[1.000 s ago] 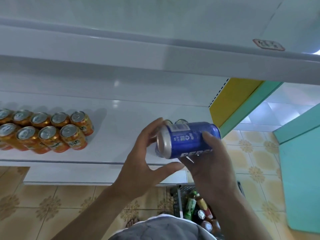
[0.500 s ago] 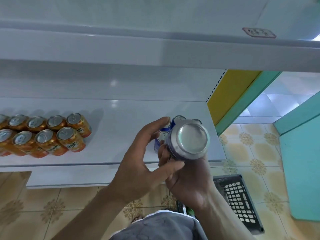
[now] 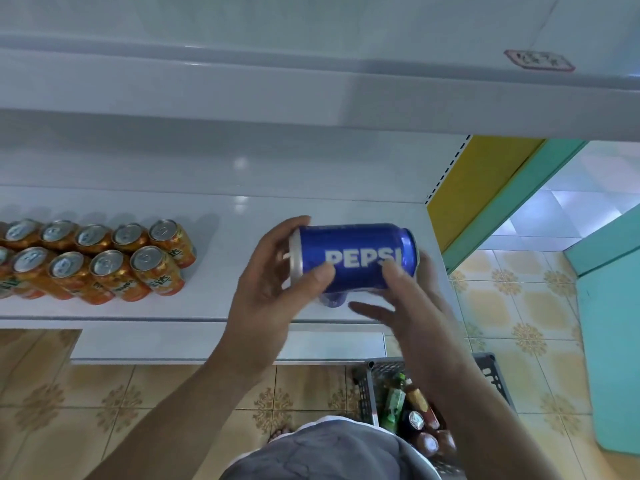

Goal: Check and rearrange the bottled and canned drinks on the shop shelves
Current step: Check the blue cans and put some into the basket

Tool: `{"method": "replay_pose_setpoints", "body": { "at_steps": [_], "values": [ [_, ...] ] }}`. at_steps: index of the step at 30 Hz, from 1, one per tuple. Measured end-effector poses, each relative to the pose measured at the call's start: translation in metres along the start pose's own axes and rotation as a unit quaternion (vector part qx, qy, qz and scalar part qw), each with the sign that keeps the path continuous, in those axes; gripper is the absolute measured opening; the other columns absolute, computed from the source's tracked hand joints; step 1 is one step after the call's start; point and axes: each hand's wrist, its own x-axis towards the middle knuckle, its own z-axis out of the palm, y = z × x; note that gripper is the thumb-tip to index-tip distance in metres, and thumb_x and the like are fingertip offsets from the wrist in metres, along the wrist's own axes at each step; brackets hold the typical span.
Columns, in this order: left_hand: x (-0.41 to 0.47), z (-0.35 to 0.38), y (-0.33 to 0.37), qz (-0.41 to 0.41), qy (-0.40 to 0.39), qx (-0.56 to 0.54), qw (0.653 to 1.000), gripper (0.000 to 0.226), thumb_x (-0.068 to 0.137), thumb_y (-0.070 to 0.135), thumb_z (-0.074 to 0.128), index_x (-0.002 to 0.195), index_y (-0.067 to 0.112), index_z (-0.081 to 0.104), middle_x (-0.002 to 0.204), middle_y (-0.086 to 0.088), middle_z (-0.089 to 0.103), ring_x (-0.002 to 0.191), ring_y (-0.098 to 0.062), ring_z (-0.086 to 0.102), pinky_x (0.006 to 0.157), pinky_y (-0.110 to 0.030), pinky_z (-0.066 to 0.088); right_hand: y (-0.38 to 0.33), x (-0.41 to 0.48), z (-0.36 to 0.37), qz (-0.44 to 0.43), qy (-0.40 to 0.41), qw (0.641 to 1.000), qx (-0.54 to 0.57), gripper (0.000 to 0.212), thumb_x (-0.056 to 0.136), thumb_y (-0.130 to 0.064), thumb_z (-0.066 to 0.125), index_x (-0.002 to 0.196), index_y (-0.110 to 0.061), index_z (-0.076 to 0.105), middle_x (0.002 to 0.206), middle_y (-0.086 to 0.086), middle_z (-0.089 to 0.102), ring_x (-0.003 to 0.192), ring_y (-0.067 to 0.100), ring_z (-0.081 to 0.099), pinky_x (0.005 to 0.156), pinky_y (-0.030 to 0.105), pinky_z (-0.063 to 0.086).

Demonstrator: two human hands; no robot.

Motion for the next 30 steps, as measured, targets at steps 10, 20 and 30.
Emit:
{"method": "replay_pose_setpoints", "body": {
  "at_steps": [10, 20, 30],
  "values": [
    [-0.003, -0.001, -0.001, -0.094, -0.001, -0.044, 0.995, 0.044, 0.092, 0.026, 0.062, 0.134, 0.027, 0.049, 0.115, 0.007, 0.07, 0.108, -0.017, 0.068, 0.086, -0.028, 0.057, -0.013, 0.001, 0.0, -0.031, 0.008, 0.989, -0.146, 0.056, 0.079, -0.054, 0.077, 0.125, -0.033, 0.052, 0.108, 0.003, 0.07, 0.074, 0.016, 0.073, 0.061, 0.025, 0.057],
    [-0.002, 0.003, -0.001, -0.134, 0.002, -0.042, 0.99, 0.053, 0.077, 0.046, 0.056, 0.128, 0.031, 0.057, 0.117, 0.007, 0.07, 0.109, -0.014, 0.067, 0.091, -0.03, 0.056, -0.01, 0.0, -0.001, -0.063, 0.013, 0.987, -0.144, 0.053, 0.076, -0.038, 0.078, 0.122, -0.032, 0.053, 0.1, -0.007, 0.071, 0.078, 0.015, 0.073, 0.06, 0.022, 0.055],
    [-0.001, 0.006, -0.001, -0.139, -0.009, -0.045, 0.989, 0.058, 0.075, 0.046, 0.06, 0.131, 0.035, 0.054, 0.119, 0.007, 0.069, 0.11, -0.014, 0.067, 0.091, -0.029, 0.056, -0.008, -0.002, -0.001, -0.046, 0.017, 0.99, -0.133, 0.051, 0.074, -0.04, 0.073, 0.119, -0.03, 0.052, 0.096, -0.003, 0.072, 0.072, 0.018, 0.073, 0.061, 0.024, 0.056]
  ]
}}
